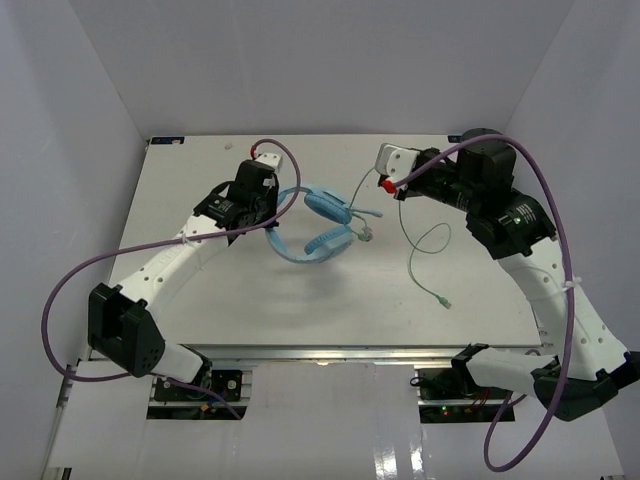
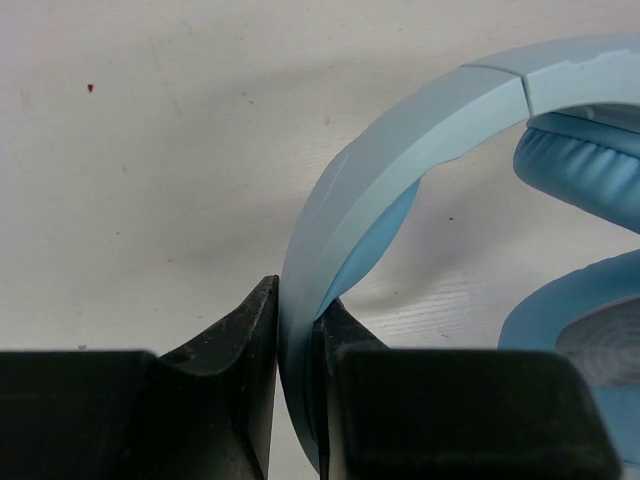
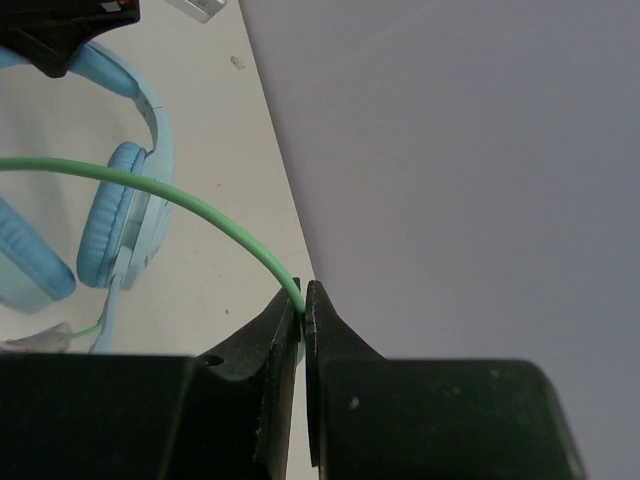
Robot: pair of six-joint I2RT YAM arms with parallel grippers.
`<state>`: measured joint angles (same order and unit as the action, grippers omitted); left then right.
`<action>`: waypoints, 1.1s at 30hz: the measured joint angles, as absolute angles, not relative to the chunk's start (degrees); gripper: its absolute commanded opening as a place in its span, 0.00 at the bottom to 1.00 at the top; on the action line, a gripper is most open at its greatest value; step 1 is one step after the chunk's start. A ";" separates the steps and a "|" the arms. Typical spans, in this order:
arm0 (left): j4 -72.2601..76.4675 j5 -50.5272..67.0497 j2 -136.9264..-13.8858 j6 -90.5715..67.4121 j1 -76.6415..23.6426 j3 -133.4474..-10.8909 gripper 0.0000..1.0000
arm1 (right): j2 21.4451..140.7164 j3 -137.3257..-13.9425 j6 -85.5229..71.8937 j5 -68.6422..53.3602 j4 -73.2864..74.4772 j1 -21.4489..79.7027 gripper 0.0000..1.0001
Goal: Wrap the headphones
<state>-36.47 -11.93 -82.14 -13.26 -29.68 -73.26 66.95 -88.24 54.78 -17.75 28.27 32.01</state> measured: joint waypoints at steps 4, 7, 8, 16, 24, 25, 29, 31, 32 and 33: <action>-33.02 -8.18 -79.07 -10.65 -30.89 -71.23 0.00 | 69.08 -86.51 51.93 -16.46 25.89 31.53 0.08; -30.83 -3.77 -73.90 -8.76 -31.40 -68.02 0.00 | 70.06 -84.71 48.97 -16.78 24.86 30.04 0.08; -30.43 -2.33 -72.18 -8.17 -31.63 -67.19 0.00 | 70.50 -84.26 47.95 -16.91 24.65 29.44 0.08; -27.59 5.65 -66.53 -6.82 -37.89 -65.93 0.00 | 77.90 -84.23 40.85 -20.96 22.33 23.89 0.08; -27.38 6.51 -66.54 -9.30 -41.86 -66.29 0.00 | 80.02 -82.19 35.46 -25.79 21.27 20.32 0.08; -27.38 6.45 -66.52 -9.68 -41.96 -66.57 0.00 | 79.86 -81.45 34.33 -26.80 20.88 19.24 0.08; -27.42 6.10 -66.40 -11.08 -42.06 -68.34 0.00 | 79.05 -77.55 30.06 -29.66 19.01 15.63 0.08; -27.40 5.68 -66.25 -11.79 -42.07 -69.28 0.00 | 78.19 -74.83 28.33 -31.07 17.82 15.06 0.08; -27.46 5.51 -66.18 -12.17 -42.09 -69.80 0.00 | 77.77 -73.45 27.36 -32.09 17.35 15.02 0.08; -27.55 5.34 -66.15 -12.58 -42.09 -70.44 0.00 | 77.36 -72.22 26.36 -33.14 16.97 15.00 0.08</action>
<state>-27.55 5.34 -66.15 -12.58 -42.09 -70.44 77.36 -72.22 26.36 -33.14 16.97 15.00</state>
